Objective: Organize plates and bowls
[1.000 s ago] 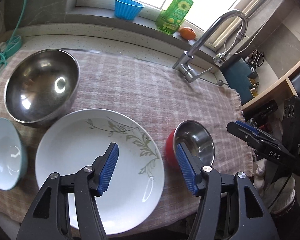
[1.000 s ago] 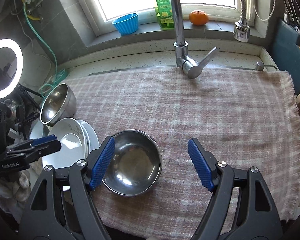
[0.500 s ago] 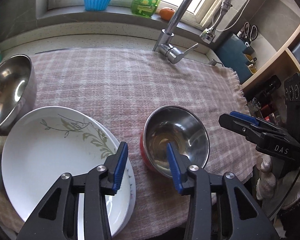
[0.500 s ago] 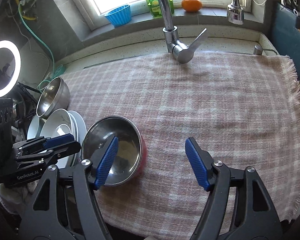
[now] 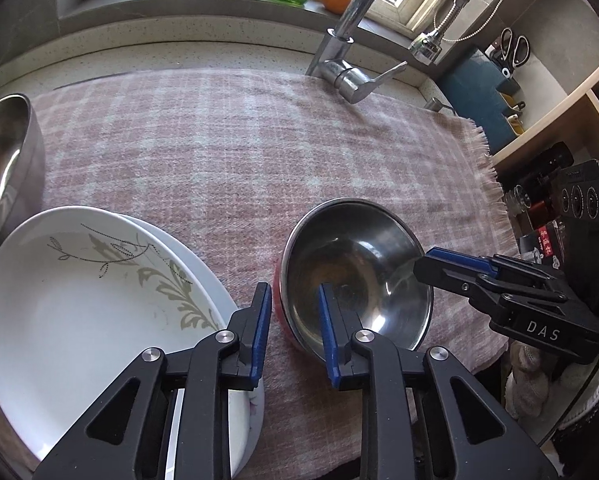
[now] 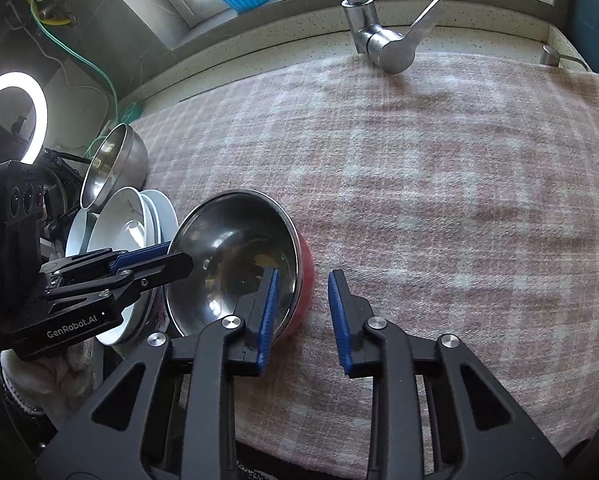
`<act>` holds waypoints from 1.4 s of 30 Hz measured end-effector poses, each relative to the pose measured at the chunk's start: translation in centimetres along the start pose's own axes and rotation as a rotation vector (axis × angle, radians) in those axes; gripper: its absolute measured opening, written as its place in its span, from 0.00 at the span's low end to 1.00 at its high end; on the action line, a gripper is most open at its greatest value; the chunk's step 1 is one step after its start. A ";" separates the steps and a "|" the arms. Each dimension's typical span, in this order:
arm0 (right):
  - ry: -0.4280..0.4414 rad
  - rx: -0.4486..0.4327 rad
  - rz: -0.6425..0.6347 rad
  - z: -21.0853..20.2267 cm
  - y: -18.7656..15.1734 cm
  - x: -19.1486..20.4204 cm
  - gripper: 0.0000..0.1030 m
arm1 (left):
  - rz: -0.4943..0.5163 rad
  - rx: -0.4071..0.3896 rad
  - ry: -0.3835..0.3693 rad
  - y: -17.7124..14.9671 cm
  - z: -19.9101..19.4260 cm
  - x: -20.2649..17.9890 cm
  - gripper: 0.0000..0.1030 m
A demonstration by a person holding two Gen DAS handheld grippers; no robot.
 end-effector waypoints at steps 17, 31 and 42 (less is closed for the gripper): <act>0.010 0.009 0.025 0.1 0.2 0.8 0.10 | -0.016 0.029 -0.022 -0.2 0.0 0.5 0.13; -0.020 -0.075 -0.021 -2.9 4.6 4.9 0.10 | 0.001 -0.055 -0.067 2.1 -5.3 1.4 0.13; 0.010 -0.093 -0.087 -1.0 9.2 12.1 0.10 | -0.037 -0.137 -0.056 5.3 -10.2 6.7 0.13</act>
Point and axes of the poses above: each gripper's, at about its wrist camera, not at the fingertips, and z roughly the way its jaws point, x to its left, y to its top, the point moved 6 cm from there along z, roughly the way its jaws point, and after that the axes turned 13 degrees about -z, right-handed, at the moved point
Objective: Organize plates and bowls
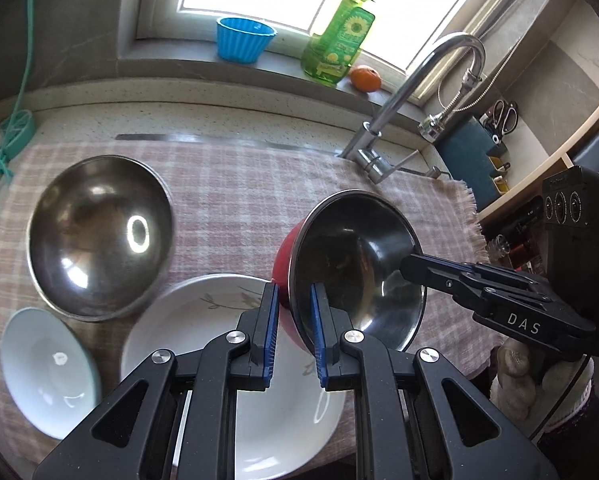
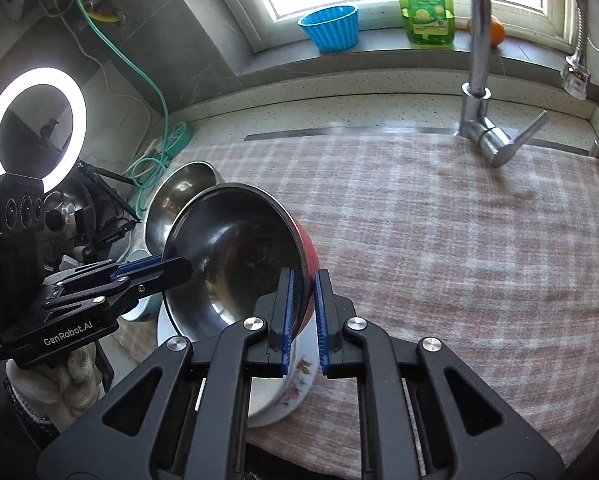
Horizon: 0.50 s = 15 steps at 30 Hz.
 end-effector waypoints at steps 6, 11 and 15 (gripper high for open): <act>0.029 0.000 -0.030 2.4 2.5 4.0 0.10 | -0.040 -0.031 0.024 2.0 -1.9 3.8 0.13; 0.050 0.006 -0.050 4.5 4.2 6.6 0.10 | -0.071 -0.053 0.045 3.6 -3.2 6.8 0.13; 0.062 0.018 -0.061 6.3 5.5 8.1 0.10 | -0.084 -0.063 0.070 4.7 -3.7 9.0 0.13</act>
Point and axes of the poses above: each gripper's, at about its wrist camera, not at the fingertips, and z roughly the way its jaws point, x to its left, y to its top, the point moved 6 cm from there along z, roughly the way its jaws point, and after that the axes turned 13 degrees about -z, right-handed, at the moved point
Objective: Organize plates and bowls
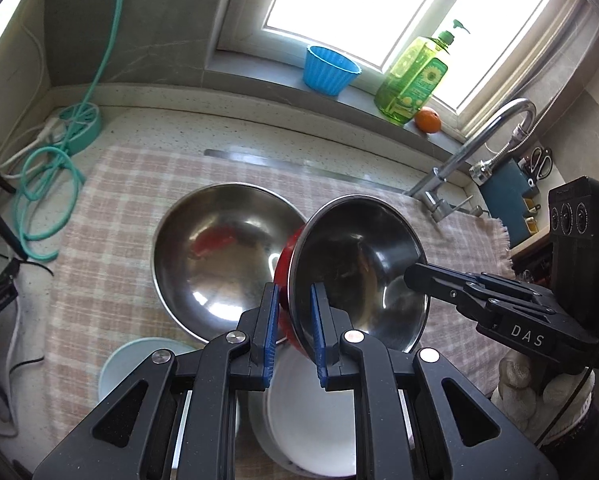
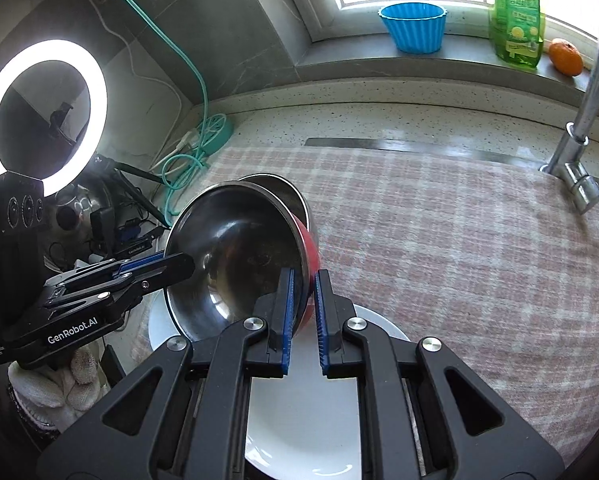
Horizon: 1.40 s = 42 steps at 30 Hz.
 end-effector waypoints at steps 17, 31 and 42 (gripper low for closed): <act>-0.052 0.102 -0.022 8.0 2.5 1.1 0.10 | -0.021 0.055 0.083 2.9 3.1 5.4 0.13; -0.086 0.156 -0.046 10.4 2.1 1.0 0.10 | -0.009 0.086 0.122 2.8 4.5 6.2 0.13; -0.083 0.170 -0.063 10.6 2.1 1.3 0.13 | -0.008 0.096 0.146 2.7 4.8 6.3 0.13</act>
Point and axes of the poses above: each gripper's, at about its wrist camera, not at the fingertips, and z roughly the way its jaws point, x to its left, y to its top, the point moved 6 cm from there along z, roughly the way its jaws point, and after that the axes turned 13 degrees about -z, right-handed, at the moved point
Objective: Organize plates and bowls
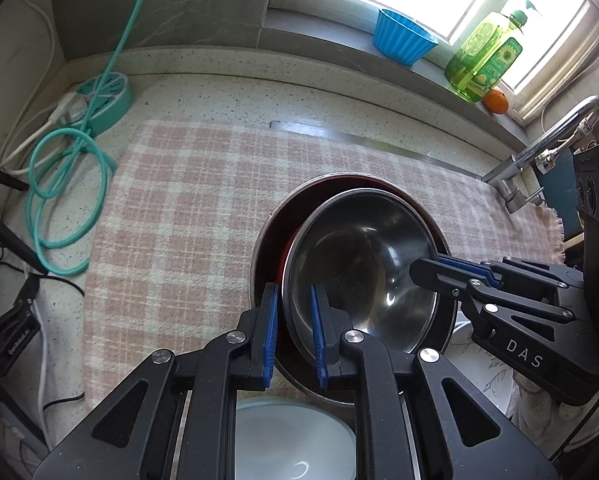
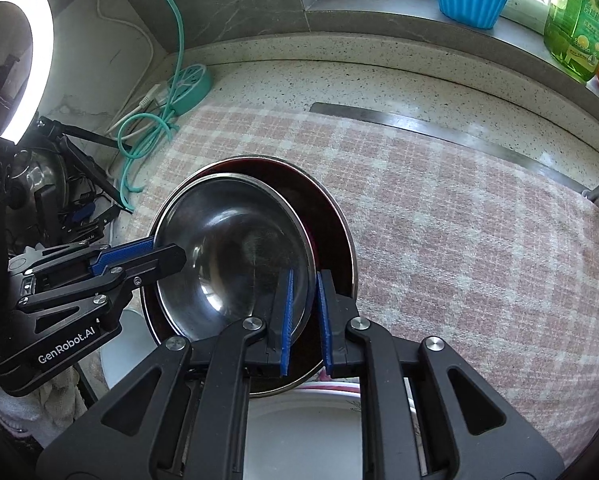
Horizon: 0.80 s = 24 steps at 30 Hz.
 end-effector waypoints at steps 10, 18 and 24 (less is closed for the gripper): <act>0.016 0.003 0.012 -0.2 -0.1 0.2 0.27 | -0.006 0.001 0.005 0.1 -0.1 -0.2 0.14; 0.046 0.005 0.031 -0.6 -0.4 0.3 0.32 | -0.008 0.008 -0.005 -0.1 -0.3 -0.5 0.14; 0.059 0.003 0.044 -0.8 -0.6 0.3 0.33 | -0.011 0.001 -0.009 -0.1 -0.6 -0.6 0.14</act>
Point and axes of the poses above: each gripper's, at about its wrist camera, not at the fingertips, and z roughly the way its jaws point, x to its left, y to its top, the point moved 6 cm from there along z, roughly the way its jaws point, and after that the axes turned 13 degrees about -z, right-handed, at the moved point
